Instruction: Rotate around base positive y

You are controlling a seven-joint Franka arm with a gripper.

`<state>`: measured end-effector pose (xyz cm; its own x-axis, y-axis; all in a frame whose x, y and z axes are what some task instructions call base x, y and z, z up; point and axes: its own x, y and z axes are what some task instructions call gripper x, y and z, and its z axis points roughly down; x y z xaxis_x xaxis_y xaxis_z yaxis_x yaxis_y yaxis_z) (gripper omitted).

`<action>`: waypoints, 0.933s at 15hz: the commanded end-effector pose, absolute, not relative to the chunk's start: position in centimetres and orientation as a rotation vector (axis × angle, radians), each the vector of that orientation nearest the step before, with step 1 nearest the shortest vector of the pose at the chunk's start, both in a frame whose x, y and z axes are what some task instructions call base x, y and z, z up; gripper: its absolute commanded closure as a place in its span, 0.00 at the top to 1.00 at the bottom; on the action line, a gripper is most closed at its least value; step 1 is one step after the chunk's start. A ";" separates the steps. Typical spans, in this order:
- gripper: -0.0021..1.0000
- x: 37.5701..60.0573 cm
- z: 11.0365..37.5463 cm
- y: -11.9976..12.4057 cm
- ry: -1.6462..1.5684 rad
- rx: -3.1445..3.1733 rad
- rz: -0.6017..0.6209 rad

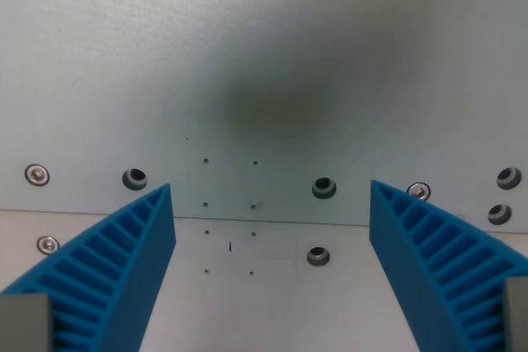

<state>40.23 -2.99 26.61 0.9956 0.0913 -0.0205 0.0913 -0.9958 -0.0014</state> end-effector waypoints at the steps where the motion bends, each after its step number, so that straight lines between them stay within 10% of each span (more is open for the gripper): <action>1: 1.00 40.3 26.9 -3.0 -0.144 -3.138 0.039; 14: 1.00 40.3 26.9 -3.0 -0.143 -3.119 0.276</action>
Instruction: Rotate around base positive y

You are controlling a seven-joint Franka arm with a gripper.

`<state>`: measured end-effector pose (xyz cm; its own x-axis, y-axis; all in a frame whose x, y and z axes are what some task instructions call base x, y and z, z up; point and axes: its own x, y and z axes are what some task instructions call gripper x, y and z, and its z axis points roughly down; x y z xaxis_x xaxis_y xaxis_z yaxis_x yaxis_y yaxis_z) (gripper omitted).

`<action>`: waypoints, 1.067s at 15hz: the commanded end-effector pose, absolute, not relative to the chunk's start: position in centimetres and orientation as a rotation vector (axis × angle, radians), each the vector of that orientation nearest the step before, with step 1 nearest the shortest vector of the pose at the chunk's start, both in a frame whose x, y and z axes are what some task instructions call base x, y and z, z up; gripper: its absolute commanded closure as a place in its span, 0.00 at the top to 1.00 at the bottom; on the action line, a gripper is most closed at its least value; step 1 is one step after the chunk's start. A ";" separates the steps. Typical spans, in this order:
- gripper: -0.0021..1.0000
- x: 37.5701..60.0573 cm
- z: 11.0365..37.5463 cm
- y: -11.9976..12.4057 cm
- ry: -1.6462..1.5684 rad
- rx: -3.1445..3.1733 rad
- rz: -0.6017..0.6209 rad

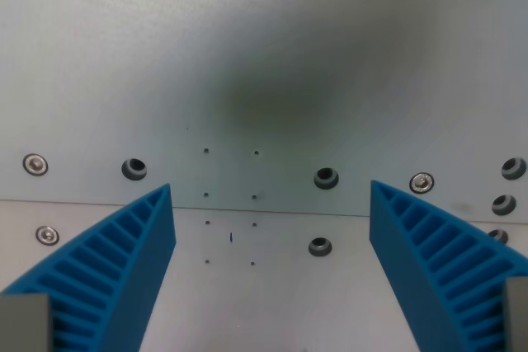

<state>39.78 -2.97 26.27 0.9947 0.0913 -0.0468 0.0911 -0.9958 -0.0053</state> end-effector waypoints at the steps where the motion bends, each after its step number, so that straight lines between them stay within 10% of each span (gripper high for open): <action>1: 1.00 40.3 26.9 -3.0 -0.142 -3.117 0.294; 16: 1.00 40.3 26.9 -3.0 -0.139 -3.072 0.564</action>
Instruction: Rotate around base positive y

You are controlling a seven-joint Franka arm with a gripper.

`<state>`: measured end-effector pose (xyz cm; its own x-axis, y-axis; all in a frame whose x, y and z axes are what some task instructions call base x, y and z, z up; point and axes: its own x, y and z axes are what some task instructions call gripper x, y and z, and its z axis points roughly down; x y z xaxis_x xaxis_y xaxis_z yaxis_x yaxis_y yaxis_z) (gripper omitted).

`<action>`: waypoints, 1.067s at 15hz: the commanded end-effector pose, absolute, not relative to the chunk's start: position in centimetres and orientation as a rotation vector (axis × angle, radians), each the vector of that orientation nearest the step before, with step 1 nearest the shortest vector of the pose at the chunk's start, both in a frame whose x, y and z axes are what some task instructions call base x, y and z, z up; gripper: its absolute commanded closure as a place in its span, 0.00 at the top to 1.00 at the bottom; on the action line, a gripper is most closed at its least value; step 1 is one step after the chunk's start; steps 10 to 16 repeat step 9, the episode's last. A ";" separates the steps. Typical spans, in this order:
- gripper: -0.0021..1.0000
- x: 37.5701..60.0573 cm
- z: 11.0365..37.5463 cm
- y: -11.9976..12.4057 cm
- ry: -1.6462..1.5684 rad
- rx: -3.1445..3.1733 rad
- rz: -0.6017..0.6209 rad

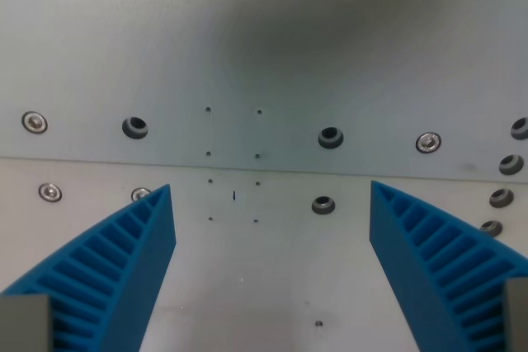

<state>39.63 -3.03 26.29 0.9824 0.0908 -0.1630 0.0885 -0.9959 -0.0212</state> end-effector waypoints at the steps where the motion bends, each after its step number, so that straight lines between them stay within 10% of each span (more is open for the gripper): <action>1: 1.00 40.3 26.9 -3.0 -0.139 -3.068 0.582; 16: 1.00 40.3 26.9 -3.0 -0.136 -3.034 0.723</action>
